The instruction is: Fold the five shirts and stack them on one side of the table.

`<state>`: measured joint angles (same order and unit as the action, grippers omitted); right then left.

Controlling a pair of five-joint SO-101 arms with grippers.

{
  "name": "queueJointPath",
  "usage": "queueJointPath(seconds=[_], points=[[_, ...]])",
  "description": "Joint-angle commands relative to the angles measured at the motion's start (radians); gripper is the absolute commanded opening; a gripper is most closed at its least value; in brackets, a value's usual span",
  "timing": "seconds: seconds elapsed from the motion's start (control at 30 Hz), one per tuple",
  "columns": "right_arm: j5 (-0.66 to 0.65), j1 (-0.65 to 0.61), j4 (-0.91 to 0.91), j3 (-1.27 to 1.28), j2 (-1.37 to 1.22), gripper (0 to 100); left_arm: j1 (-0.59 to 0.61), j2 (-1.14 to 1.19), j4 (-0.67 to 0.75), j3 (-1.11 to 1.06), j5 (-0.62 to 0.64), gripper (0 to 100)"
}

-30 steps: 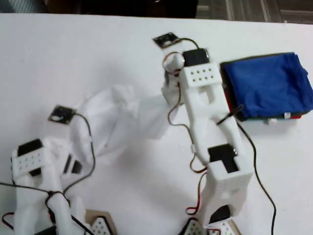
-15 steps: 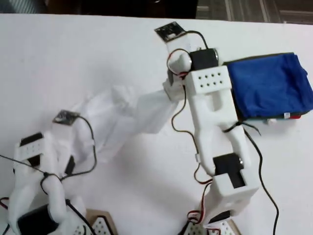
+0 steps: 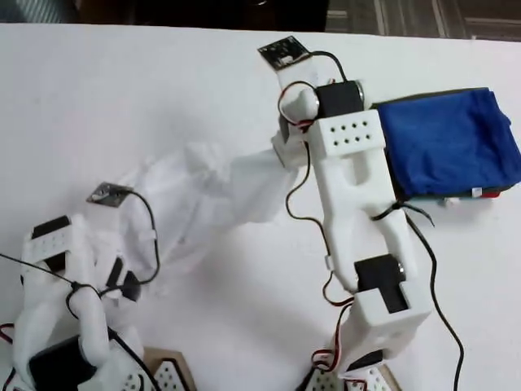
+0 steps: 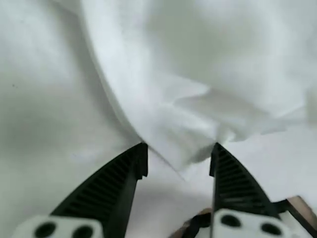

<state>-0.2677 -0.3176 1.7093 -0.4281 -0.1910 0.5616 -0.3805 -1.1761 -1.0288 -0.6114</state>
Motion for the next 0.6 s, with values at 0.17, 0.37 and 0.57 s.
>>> queueJointPath(seconds=[0.17, 0.37, 0.57], points=[[-0.009, 0.010, 0.002, -0.040, 0.062, 1.9, -0.014, 0.003, -0.008, 0.028, -0.008, 23], [-0.009, 0.010, -0.018, -0.040, 0.062, 1.9, -0.057, 0.003, -0.009, -0.005, 0.003, 23], [-0.009, 0.005, -0.025, -0.041, 0.062, 1.9, -0.091, 0.003, 0.005, -0.027, -0.006, 2]])
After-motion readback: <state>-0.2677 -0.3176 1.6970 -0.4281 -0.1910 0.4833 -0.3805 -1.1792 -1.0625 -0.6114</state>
